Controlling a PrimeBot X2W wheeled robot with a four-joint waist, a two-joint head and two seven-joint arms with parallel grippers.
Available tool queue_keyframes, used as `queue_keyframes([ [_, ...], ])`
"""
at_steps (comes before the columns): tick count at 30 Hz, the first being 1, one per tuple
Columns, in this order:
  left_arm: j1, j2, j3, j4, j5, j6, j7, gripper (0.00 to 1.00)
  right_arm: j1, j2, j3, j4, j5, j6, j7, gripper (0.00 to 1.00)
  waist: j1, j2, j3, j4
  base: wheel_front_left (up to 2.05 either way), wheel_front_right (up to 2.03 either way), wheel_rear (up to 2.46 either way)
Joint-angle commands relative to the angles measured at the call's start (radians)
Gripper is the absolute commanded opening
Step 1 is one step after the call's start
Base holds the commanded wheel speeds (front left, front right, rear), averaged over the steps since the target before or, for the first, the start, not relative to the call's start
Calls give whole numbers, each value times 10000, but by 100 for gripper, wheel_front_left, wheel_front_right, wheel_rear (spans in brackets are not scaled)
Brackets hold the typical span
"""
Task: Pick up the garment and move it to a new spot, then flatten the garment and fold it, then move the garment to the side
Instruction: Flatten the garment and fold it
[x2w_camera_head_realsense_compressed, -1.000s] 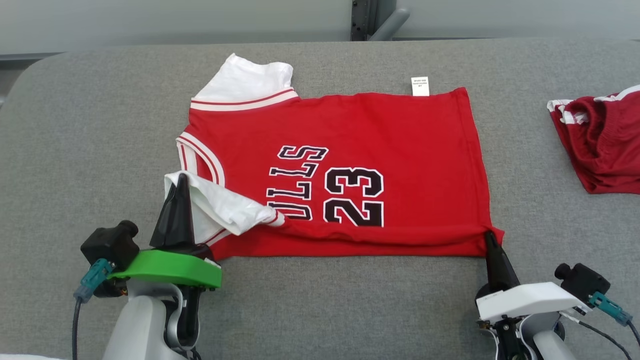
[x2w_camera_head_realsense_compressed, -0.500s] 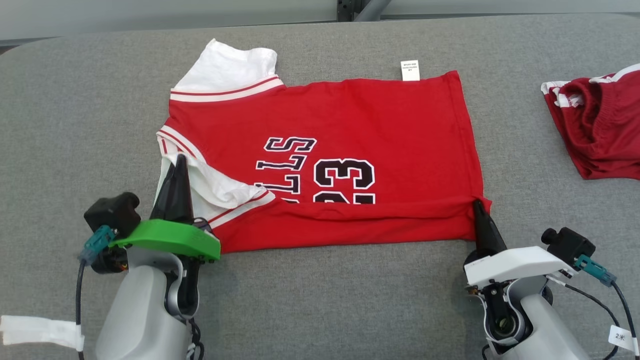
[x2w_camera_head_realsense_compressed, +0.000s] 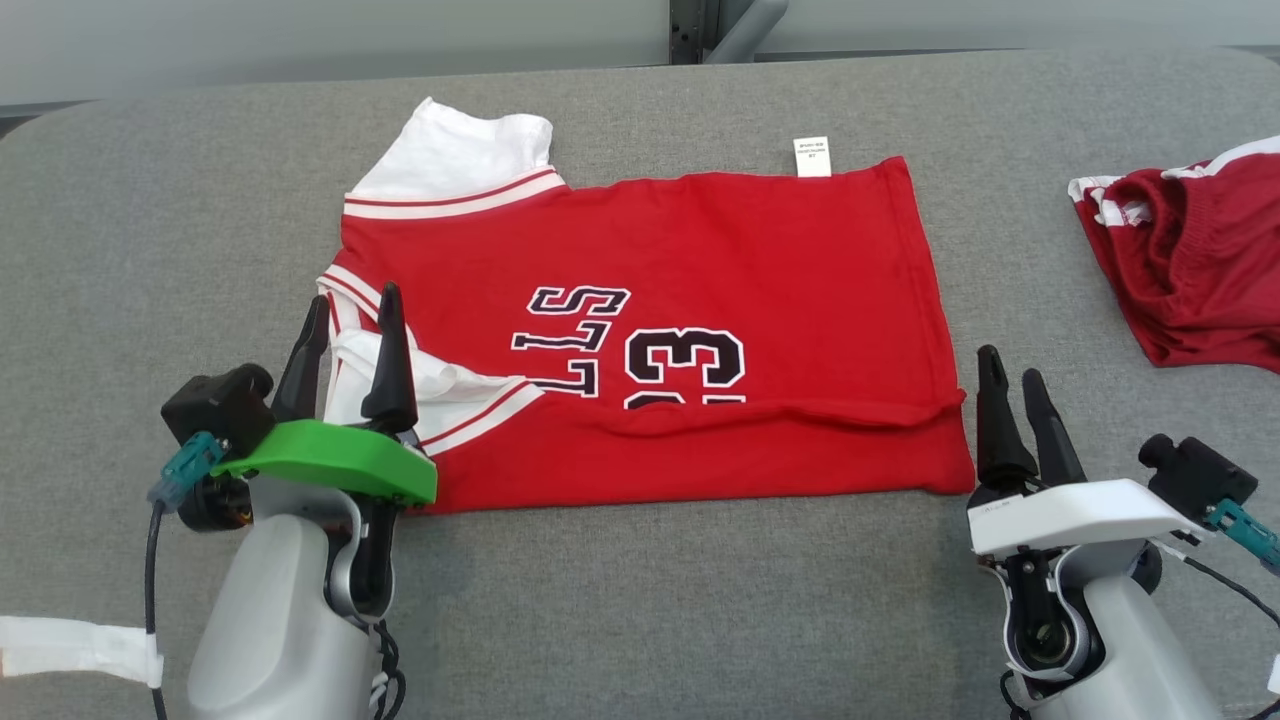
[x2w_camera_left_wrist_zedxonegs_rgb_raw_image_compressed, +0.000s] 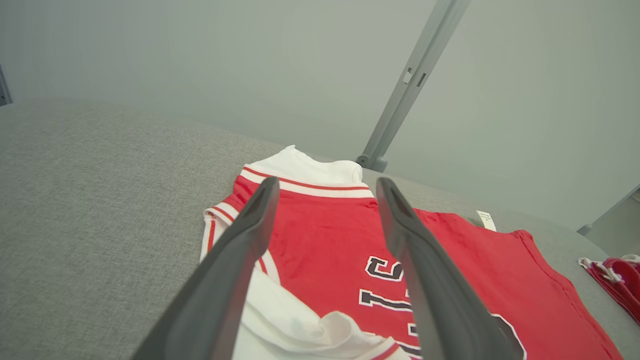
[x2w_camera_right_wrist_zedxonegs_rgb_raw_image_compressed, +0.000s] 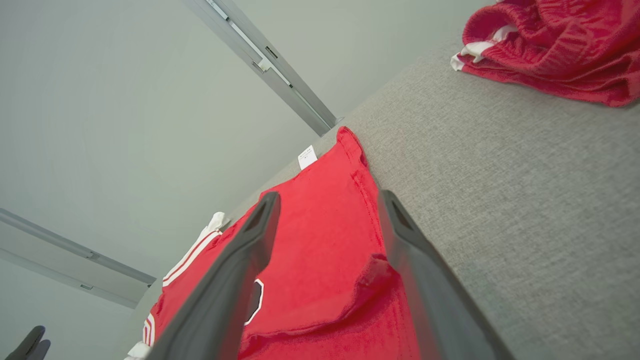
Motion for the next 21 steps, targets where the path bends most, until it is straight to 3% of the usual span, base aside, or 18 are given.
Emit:
queue_keyframes([
  [1, 299, 33, 87, -43, 31, -25, 4, 100, 210, -27, -132, -138, -249, -2, -27, 100, 1, 0, -123, 49, 0, 0, 0],
  [12, 2031, 35, 1009, 590, 354, 119, 4, 100, 1752, -23, -994, -397, -2286, -2, -26, 100, 1, 0, -923, 311, 0, 0, 0],
  [21, 1842, 68, 912, 2142, 239, 201, 713, 100, 2041, -22, -818, -328, -2924, -2, -28, 100, 1, 0, -992, 291, 0, 0, 0],
])
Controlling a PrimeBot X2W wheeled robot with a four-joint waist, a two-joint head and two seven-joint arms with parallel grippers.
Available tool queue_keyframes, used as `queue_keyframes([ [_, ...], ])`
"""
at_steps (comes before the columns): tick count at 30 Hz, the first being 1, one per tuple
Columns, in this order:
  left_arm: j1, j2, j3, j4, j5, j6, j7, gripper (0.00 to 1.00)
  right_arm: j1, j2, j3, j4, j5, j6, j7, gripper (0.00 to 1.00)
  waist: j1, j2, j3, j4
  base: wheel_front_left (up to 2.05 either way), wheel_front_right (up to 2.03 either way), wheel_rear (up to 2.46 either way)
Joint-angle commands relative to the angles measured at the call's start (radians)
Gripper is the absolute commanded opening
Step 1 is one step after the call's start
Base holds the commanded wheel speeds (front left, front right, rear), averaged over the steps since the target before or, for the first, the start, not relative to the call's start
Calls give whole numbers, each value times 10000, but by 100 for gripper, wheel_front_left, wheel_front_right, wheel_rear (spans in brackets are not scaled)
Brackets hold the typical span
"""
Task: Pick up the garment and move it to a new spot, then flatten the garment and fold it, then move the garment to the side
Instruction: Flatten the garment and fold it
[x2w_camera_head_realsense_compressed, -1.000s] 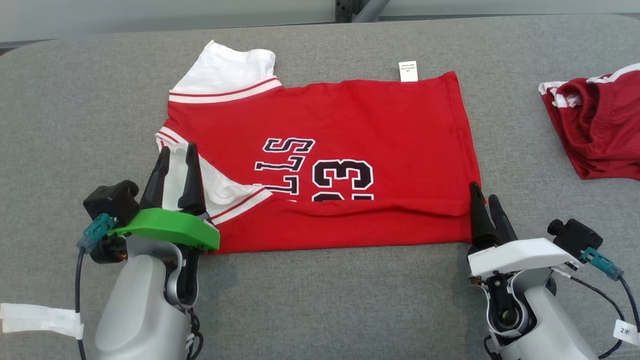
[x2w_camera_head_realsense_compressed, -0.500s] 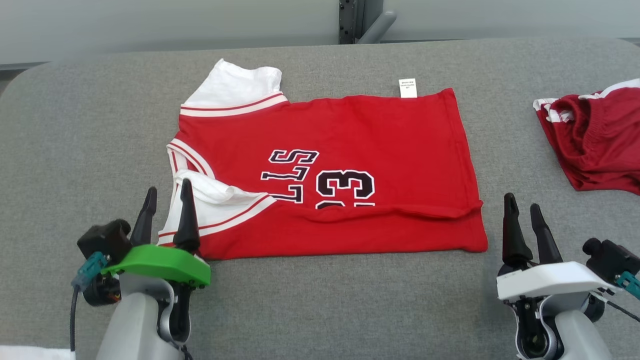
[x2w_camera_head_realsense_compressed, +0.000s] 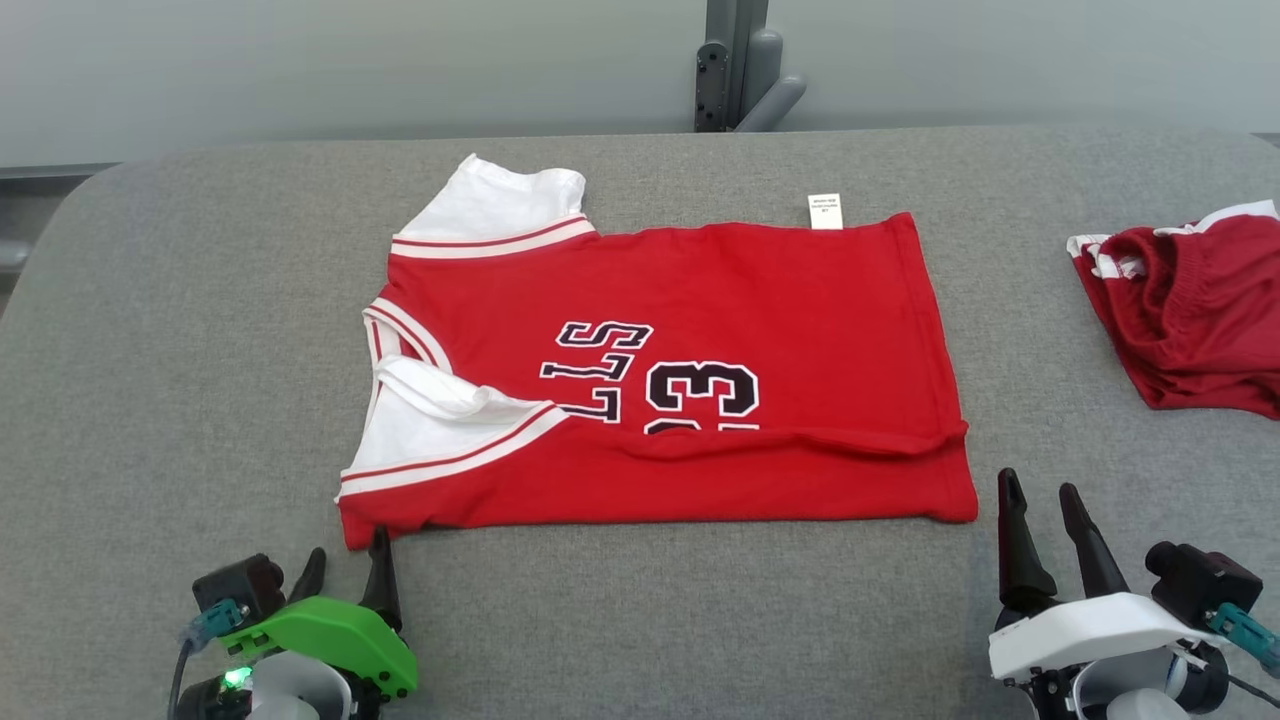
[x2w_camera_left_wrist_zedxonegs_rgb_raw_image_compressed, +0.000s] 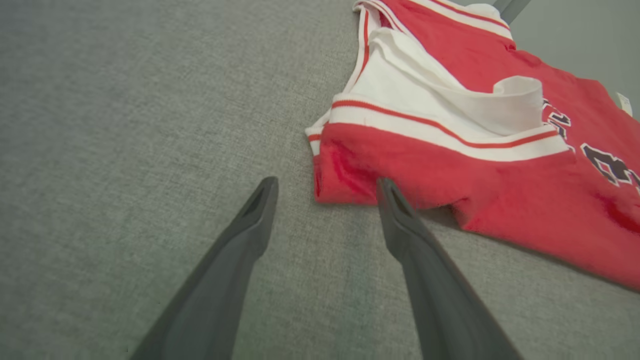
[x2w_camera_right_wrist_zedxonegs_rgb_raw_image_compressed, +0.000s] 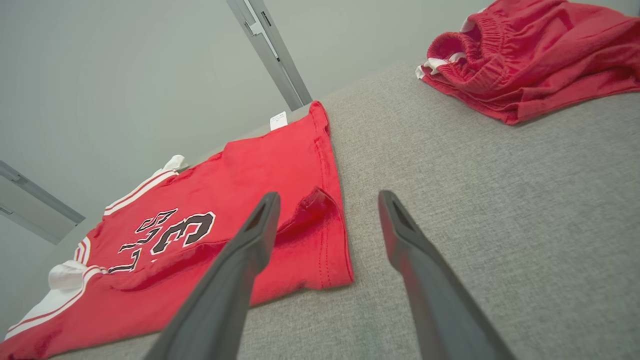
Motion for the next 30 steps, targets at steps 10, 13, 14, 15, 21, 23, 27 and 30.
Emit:
queue_keyframes([
  [10, -957, 72, -70, 1240, -234, 161, 572, 100, -263, -21, 497, 141, -139, -2, -30, 100, 0, 0, 385, -349, 0, 0, 0],
  [13, -1122, 51, -160, 1507, -264, 77, 607, 37, -340, -21, 631, 387, -180, -2, -29, 100, 0, 0, 466, -419, 0, 0, 0],
  [14, -1159, 50, -204, 1572, -263, 56, 564, 25, -377, -21, 671, 491, -239, -2, -30, 100, 0, 0, 480, -433, 0, 0, 0],
  [15, -1202, 31, -245, 1625, -258, 41, 533, 0, -427, -18, 713, 607, -281, -2, -31, 100, 0, 0, 495, -444, 0, 0, 0],
  [21, -1447, 28, -465, 1503, -230, -64, -7, 0, -849, -21, 746, 1530, -562, -2, 51, 100, 0, 0, 529, -340, 0, 0, 0],
  [23, -1493, 41, -523, 1340, -241, -94, -176, 0, -1074, -21, 703, 1836, -601, -2, 29, 100, 0, 0, 538, -259, 0, 0, 0],
  [27, -1434, 43, -585, 862, -260, -95, -428, 0, -1480, -18, 743, 2690, -587, -2, 250, 100, 0, 0, 539, -96, 0, 0, 0],
  [30, -1304, 40, -599, 429, -222, -88, -531, 0, -1891, -21, 849, 3341, -465, -2, 404, 100, 0, 0, 541, 15, 0, 0, 0],
])
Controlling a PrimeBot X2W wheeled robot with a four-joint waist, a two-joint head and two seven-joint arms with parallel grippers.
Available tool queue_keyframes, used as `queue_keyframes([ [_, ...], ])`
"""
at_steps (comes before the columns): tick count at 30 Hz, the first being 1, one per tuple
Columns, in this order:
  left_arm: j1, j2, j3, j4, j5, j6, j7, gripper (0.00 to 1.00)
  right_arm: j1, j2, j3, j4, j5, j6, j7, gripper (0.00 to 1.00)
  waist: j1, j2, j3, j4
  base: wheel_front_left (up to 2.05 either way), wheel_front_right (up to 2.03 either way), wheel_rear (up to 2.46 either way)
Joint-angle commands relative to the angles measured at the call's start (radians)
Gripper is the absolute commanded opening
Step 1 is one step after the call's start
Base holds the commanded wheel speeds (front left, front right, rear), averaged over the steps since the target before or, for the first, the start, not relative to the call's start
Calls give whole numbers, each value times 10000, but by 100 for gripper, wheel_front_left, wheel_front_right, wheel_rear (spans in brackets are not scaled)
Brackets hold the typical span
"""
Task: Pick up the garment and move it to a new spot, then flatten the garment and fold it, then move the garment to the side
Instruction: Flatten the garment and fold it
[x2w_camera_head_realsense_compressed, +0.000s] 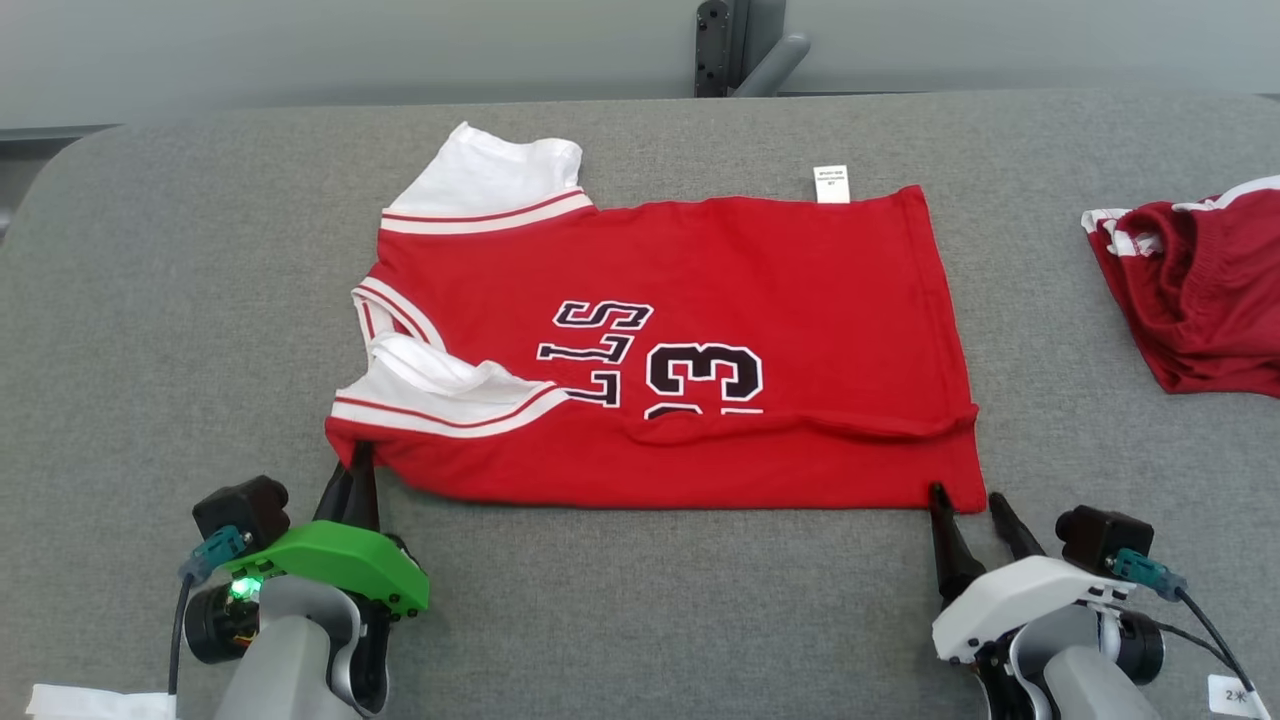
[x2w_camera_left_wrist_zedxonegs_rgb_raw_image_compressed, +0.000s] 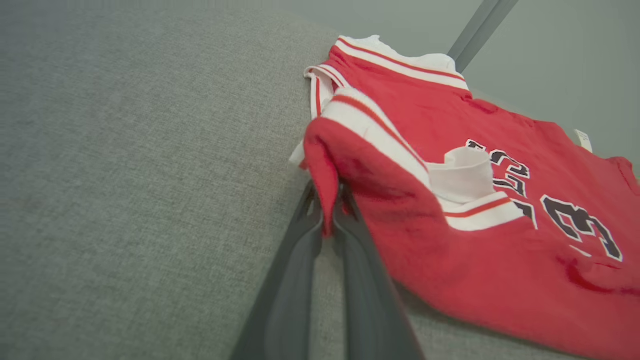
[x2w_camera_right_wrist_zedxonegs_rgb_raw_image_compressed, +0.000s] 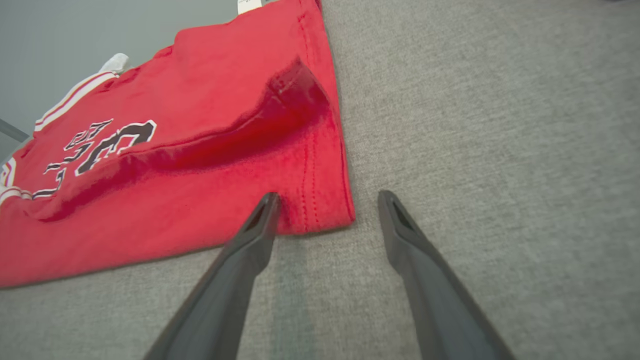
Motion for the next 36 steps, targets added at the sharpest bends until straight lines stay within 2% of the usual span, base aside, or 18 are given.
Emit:
queue_keyframes([
  [1, 93, 22, -12, -236, 78, 4, -64, 0, -321, -18, 158, 296, 223, -2, 119, 100, 0, 0, 1, 91, 0, 0, 0],
  [4, 244, 23, -63, -625, 151, 50, -113, 0, -655, -12, 439, 839, 512, -2, 189, 99, 0, 0, -12, 145, 0, 0, 0],
  [5, 286, 28, -94, -724, 175, 66, -119, 0, -769, -12, 499, 1007, 583, -2, 157, 80, 0, 0, -24, 159, 0, 0, 0],
  [6, 317, 33, -130, -837, 201, 80, -126, 0, -869, -10, 585, 1145, 635, -2, 140, 45, 0, 0, -40, 173, 0, 0, 0],
  [7, 350, 42, -155, -935, 242, 106, -125, 0, -967, -7, 657, 1256, 728, -2, 101, 33, 0, 0, -60, 183, 0, 0, 0],
  [8, 385, 46, -183, -1050, 270, 99, -113, 0, -1055, 2, 704, 1326, 843, -2, 38, 13, 0, 0, -86, 190, 0, 0, 0],
  [9, 424, 50, -210, -1167, 254, 108, -120, 0, -1122, -3, 730, 1359, 913, -2, -11, 3, 0, 0, -115, 192, 0, 0, 0],
  [10, 468, 58, -220, -1280, 237, 119, -117, 0, -1170, -4, 724, 1362, 1023, -2, -78, 0, 0, 0, -145, 191, 0, 0, 0],
  [16, 848, 221, -333, -2133, 337, 174, -74, 0, -930, -36, 363, 636, 1705, -2, -280, 0, 0, 0, -432, 165, 0, 0, 0],
  [23, 2078, 454, -369, -3681, 205, 309, 399, 0, 553, -38, -138, -1405, 2651, -2, 340, 0, 0, 0, -810, 129, 0, 0, 0],
  [29, 3832, 644, -467, -5181, -12, 573, 1452, 0, 2330, -36, -798, -3039, 2478, -4, 1344, 0, 0, 0, -951, 100, 0, 0, 0],
  [36, 5032, 708, -714, -5853, -325, 736, 2683, 0, 3340, -35, -973, -3496, 2415, -4, 1749, 0, 0, 0, -917, 60, 0, 0, 0],
])
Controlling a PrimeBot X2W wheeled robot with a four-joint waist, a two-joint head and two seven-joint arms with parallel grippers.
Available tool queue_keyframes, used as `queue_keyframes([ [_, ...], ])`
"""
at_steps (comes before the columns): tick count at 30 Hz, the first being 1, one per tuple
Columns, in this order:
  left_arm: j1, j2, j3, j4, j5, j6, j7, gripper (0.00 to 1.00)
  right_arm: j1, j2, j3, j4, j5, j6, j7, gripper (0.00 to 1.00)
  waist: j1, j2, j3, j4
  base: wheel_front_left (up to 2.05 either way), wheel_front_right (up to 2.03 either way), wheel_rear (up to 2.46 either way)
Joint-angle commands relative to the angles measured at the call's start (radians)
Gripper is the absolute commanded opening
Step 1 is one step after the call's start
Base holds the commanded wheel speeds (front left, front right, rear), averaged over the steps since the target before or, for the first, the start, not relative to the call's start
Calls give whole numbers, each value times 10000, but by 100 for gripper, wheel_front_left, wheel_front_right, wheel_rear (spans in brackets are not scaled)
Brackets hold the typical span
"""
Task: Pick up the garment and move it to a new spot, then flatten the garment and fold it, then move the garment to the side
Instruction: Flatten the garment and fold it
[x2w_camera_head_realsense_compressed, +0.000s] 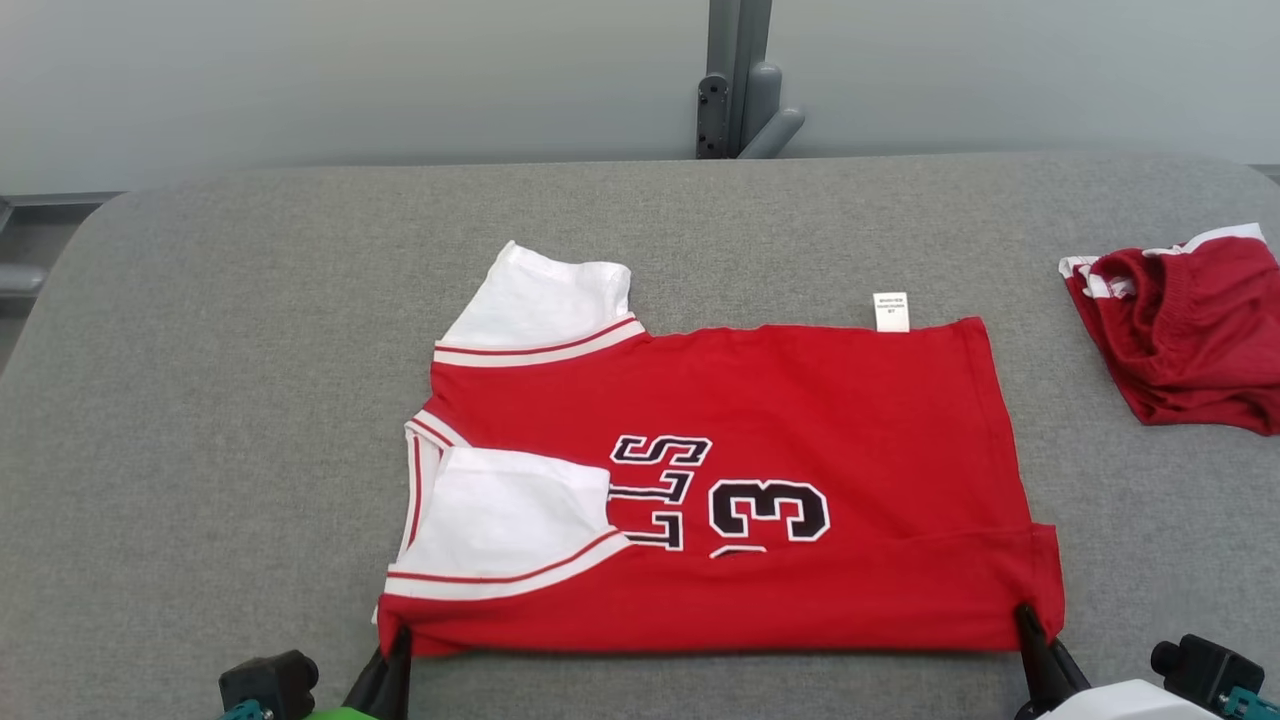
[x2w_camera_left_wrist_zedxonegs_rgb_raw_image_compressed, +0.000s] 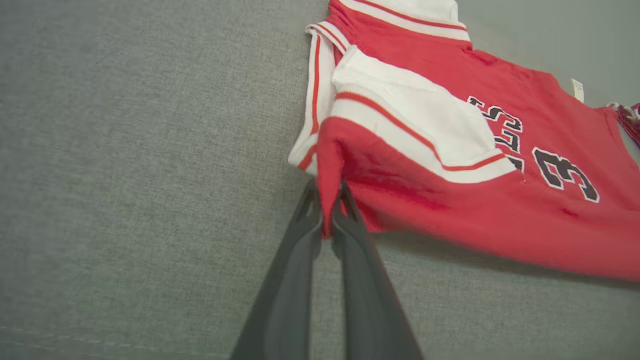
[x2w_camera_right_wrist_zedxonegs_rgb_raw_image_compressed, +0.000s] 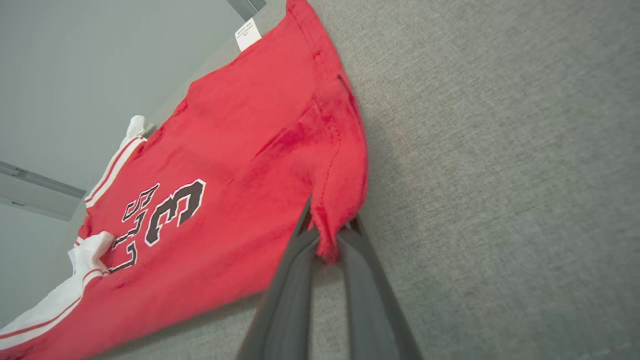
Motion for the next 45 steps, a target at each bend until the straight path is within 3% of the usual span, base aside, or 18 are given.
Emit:
queue_keyframes([
  [1, 148, 57, 18, -25, -99, 66, 86, 0, 156, -53, 6, -27, 60, -6, 11, 0, 0, -1, 18, -12, 0, 0, 0],
  [3, 218, 109, 10, 46, -97, 151, 266, 0, 191, -53, 36, 21, 32, -6, -51, 17, 0, -1, 53, -39, 0, 0, 0],
  [5, 256, 145, -5, 81, -48, 231, 343, 0, 221, -50, 50, 49, -45, -4, -90, 51, 0, -1, 98, -81, 0, 0, 0],
  [6, 269, 142, 2, 59, -63, 258, 365, 15, 258, -50, 32, 81, -63, -4, -60, 100, 0, -1, 116, -99, 0, 0, 0],
  [7, 300, 164, 15, 30, -76, 265, 361, 49, 285, -49, 32, 75, -105, -4, -34, 100, 0, -1, 137, -119, 0, 0, 0],
  [8, 334, 223, 45, -8, -43, 292, 320, 98, 306, -49, -9, 56, -161, -4, -33, 100, 0, -1, 158, -142, 0, 0, 0],
  [18, -371, 850, 168, -501, 474, 434, 134, 100, 43, -41, -731, -634, -1036, -4, -142, 100, 0, -1, 448, -426, 0, 0, 0],
  [26, -3252, 1392, -259, -211, 1081, 40, 731, 100, -916, -39, -510, -2029, -2444, -4, 265, 100, 0, -1, 1337, -874, 0, 0, 0],
  [35, -7137, 1517, -852, 2189, 1540, -397, 1474, 100, -2431, -138, 241, -2892, -2631, -4, 583, 100, 0, -1, 3246, -1511, 0, 0, 0],
  [45, -9972, 1559, -1173, 4983, 1934, -510, 1184, 100, -3582, -447, 928, -2853, -2453, -4, 389, 100, 0, -1, 4567, -2017, 0, 0, 0],
])
